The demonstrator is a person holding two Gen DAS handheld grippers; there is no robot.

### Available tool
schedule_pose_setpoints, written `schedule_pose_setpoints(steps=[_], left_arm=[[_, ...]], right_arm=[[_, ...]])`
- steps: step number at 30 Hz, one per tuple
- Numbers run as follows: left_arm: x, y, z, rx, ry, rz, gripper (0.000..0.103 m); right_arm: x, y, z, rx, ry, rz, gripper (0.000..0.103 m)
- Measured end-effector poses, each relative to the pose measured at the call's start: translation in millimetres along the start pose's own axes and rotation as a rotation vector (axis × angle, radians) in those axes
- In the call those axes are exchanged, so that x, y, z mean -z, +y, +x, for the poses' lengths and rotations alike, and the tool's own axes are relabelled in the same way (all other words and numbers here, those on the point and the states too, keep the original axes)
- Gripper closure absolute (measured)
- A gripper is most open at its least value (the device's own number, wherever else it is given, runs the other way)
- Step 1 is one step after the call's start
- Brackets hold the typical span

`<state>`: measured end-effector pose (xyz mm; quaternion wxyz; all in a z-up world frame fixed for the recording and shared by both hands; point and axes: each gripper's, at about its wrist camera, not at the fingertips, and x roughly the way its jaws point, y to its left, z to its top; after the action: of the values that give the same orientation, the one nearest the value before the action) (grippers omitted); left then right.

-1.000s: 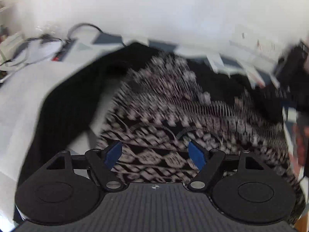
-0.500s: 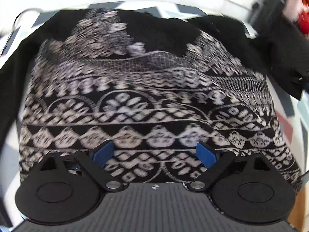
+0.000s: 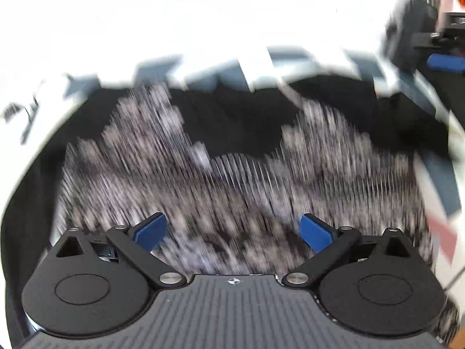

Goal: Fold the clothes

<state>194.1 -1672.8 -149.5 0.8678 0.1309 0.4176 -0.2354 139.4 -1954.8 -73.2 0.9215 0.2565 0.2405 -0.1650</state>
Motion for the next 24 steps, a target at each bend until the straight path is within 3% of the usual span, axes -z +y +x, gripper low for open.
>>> schedule_pose_setpoints(steps=[1,3,7,10,12,15,16,18,21,24], left_arm=[[-3,7,-1,-0.023,-0.024,-0.005,0.001],[-8,21,-1,-0.059,-0.051,-0.020,0.001],[6,61,16,-0.049,0.039,-0.109,0.001],[24,88,17,-0.087,-0.002,-0.158,0.001],[23,104,19,-0.089,-0.049,-0.133,0.001],[11,126,29,-0.075,-0.097,-0.087,0.001],[4,131,34,-0.071,-0.104,-0.079,0.001],[-7,142,44,-0.057,-0.111,-0.071,0.001],[-10,149,62,0.001,-0.066,-0.112,0.001],[-8,150,76,0.047,-0.015,-0.127,0.001]], right_arm=[[0,14,4,-0.014,-0.007,-0.038,0.020],[4,41,14,-0.028,-0.013,-0.122,0.002],[39,68,41,0.039,0.097,-0.180,0.002],[63,83,58,0.090,0.174,-0.208,0.002],[72,84,60,0.110,0.194,-0.211,0.003],[67,86,66,0.137,0.190,-0.217,0.023],[62,87,70,0.144,0.179,-0.225,0.025],[51,90,88,0.194,0.141,-0.263,0.024],[44,96,125,0.261,0.125,-0.330,0.010],[55,100,172,0.306,0.276,-0.434,0.013]])
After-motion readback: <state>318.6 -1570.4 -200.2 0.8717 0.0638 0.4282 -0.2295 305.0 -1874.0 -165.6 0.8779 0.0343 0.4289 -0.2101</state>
